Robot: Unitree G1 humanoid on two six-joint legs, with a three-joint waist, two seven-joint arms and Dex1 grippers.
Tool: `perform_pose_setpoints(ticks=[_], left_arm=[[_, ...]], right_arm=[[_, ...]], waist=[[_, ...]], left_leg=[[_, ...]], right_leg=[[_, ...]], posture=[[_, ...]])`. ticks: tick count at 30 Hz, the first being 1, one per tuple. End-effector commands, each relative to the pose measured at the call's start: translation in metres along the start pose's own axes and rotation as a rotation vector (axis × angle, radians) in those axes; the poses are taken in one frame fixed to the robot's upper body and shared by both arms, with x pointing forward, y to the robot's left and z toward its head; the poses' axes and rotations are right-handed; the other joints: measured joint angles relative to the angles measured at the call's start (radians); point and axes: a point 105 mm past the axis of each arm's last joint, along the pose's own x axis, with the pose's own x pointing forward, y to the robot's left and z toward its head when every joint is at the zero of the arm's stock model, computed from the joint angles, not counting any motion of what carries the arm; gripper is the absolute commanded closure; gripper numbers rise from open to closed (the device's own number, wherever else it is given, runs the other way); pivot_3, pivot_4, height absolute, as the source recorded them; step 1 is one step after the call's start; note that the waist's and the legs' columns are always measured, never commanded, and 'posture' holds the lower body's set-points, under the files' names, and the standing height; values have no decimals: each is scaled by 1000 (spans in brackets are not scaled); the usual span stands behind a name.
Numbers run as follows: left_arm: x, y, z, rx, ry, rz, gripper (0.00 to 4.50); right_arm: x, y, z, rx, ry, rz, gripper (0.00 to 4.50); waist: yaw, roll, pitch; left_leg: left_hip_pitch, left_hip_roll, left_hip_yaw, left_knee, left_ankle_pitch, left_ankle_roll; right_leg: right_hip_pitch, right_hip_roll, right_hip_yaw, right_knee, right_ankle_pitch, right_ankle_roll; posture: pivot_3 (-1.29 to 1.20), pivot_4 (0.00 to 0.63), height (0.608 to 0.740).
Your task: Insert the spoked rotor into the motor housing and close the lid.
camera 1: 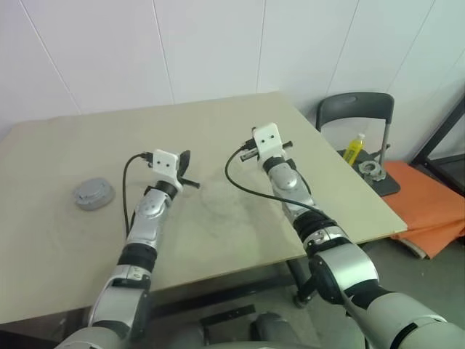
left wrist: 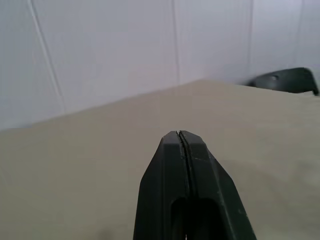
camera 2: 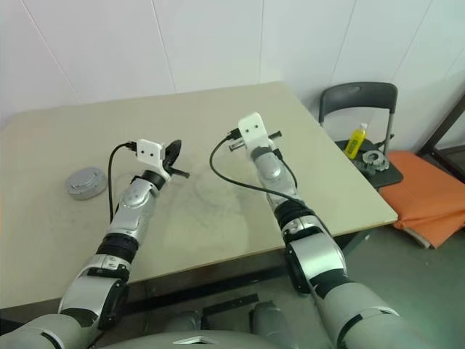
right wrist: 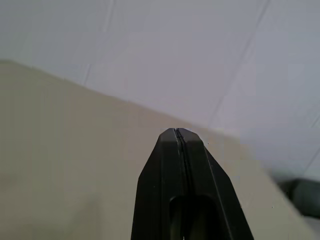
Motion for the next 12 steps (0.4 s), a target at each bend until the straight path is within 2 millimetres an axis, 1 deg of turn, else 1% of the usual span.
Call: perform_pose_setpoints(ticks=[1, 6, 9, 11, 12], left_arm=[[7, 11, 15, 27, -24, 55, 4460], [9, 31, 13, 51, 12, 165, 4460], [4, 32, 13, 38, 5, 125, 4460], [-5, 32, 16, -14, -26, 76, 4092], [-10, 34, 14, -5, -17, 58, 3874]], right_arm=[[7, -9, 13, 54, -19, -6, 4493], [8, -19, 8, 59, 23, -27, 4493], [6, -21, 6, 69, 34, 4, 4493], [3, -22, 9, 154, 2, 40, 4135], [1, -21, 8, 153, 2, 69, 3918]], waist=[[2, 0, 0], [4, 0, 0], [3, 0, 0], [1, 0, 0], [1, 0, 0]], left_leg=[[0, 0, 0, 0, 0, 0], [0, 0, -1, 1, 0, 0], [0, 0, 0, 0, 0, 0], [0, 0, 0, 0, 0, 0], [0, 0, 0, -1, 0, 0]], right_leg=[[0, 0, 0, 1, 0, 0], [0, 0, 0, 0, 0, 0], [0, 0, 0, 0, 0, 0], [0, 0, 0, 0, 0, 0], [-1, 0, 0, 0, 0, 0]], posture=[[0, 0, 740], [0, 0, 740], [0, 0, 740], [0, 0, 740], [0, 0, 740]])
